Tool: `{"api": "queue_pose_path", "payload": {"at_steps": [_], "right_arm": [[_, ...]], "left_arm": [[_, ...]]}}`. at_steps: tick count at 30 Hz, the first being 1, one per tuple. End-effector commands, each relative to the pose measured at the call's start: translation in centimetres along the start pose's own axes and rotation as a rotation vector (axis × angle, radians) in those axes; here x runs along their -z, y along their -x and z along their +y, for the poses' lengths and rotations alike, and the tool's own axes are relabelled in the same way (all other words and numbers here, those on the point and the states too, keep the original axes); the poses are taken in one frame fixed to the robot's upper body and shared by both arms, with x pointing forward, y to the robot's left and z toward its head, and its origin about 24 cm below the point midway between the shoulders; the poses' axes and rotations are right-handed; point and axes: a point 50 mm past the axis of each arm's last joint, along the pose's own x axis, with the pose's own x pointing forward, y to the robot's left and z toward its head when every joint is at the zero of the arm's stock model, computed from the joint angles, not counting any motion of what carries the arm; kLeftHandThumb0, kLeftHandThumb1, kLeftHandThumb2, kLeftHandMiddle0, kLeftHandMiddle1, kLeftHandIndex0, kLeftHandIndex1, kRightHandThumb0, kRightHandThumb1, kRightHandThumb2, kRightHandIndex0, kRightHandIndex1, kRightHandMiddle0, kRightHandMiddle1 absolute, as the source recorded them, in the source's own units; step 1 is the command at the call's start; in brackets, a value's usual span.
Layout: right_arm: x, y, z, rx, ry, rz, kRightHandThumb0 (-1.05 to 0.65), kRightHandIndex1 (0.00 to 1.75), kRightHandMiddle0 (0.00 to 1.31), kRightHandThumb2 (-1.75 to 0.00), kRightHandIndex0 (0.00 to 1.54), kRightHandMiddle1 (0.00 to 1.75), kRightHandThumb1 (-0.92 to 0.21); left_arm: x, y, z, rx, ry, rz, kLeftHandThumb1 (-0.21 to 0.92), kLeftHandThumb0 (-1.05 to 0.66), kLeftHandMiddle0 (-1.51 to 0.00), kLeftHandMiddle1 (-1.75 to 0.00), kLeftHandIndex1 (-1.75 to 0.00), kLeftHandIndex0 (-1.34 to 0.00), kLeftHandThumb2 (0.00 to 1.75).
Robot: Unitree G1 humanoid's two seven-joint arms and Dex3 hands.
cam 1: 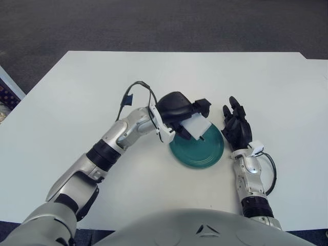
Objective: Put the charger into the plate.
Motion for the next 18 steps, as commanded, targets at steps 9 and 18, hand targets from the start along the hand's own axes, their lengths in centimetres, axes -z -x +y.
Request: {"api": "queue_pose_path", "payload": {"at_steps": [9,18], "right_arm": [[1.9,2.1,-0.6,0.057,-0.022,0.112,-0.89,0.0,0.0,-1.06,0.07,0.15,-0.92],[2.1,2.3,-0.5,0.057,-0.047,0.111,-0.88,0.0,0.0,-1.06,0.08,0.15,-0.92]], "left_arm": [[1.2,-0.1,-1.9,0.081,0.054,0.045,0.83,-0.47,-1.27,-1.75,-1.75,-1.01,0.69],[1.3,-0.2,-2.6,0.122,0.04,0.049,0.86,-0.49,-1.25,-1.75,-1.75,-0.96,0.66]]}}
